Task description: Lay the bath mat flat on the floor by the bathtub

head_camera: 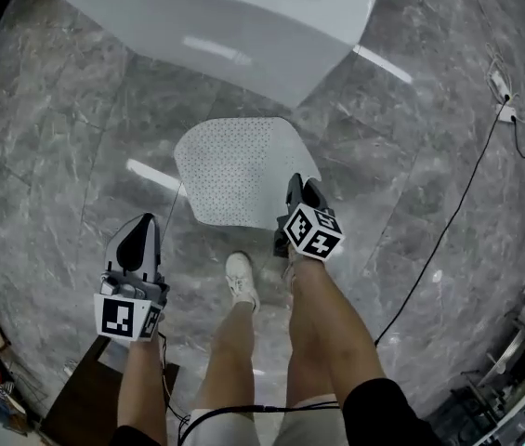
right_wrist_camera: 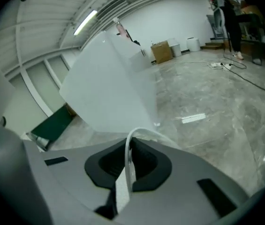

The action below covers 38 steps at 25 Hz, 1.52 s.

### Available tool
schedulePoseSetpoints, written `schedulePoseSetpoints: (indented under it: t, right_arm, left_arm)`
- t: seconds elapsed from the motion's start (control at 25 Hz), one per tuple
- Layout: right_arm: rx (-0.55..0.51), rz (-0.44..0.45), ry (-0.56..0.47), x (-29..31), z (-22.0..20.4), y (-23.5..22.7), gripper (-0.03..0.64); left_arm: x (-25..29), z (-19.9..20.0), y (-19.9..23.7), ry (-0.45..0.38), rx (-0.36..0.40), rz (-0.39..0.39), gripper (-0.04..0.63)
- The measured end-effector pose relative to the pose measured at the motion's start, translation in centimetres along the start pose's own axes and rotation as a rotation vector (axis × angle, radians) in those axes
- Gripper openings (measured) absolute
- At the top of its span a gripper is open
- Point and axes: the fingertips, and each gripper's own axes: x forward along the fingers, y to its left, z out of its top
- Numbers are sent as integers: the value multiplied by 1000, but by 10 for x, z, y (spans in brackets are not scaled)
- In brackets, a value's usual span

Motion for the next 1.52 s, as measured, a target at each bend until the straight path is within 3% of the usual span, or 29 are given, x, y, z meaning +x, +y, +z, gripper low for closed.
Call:
schedulePoseSetpoints:
  t: [0.2, 0.52, 0.68, 0.76, 0.96, 1.16, 1.52]
  right_arm:
    - [-211, -82, 58, 28, -1, -87, 28]
    - [-290, -171, 38, 33, 55, -168, 28]
    - [-340, -217, 64, 39, 61, -202, 28]
    - [-369, -232, 87, 40, 56, -216, 28]
    - [-379, -290, 135, 39, 38, -244, 31]
    - [-394, -470, 131, 18, 48, -287, 48]
    - [-402, -479, 122, -26, 67, -301, 71]
  left_arm:
    - [26, -45, -18, 34, -53, -2, 15]
    - [56, -43, -37, 23, -43, -21, 15]
    - [64, -58, -37, 66, -9, -46, 15]
    - [72, -56, -37, 50, -14, -30, 15]
    - [80, -64, -37, 46, -42, -2, 15]
    - [79, -67, -44, 48, -52, -5, 15]
    - [72, -51, -66, 49, -58, -40, 15]
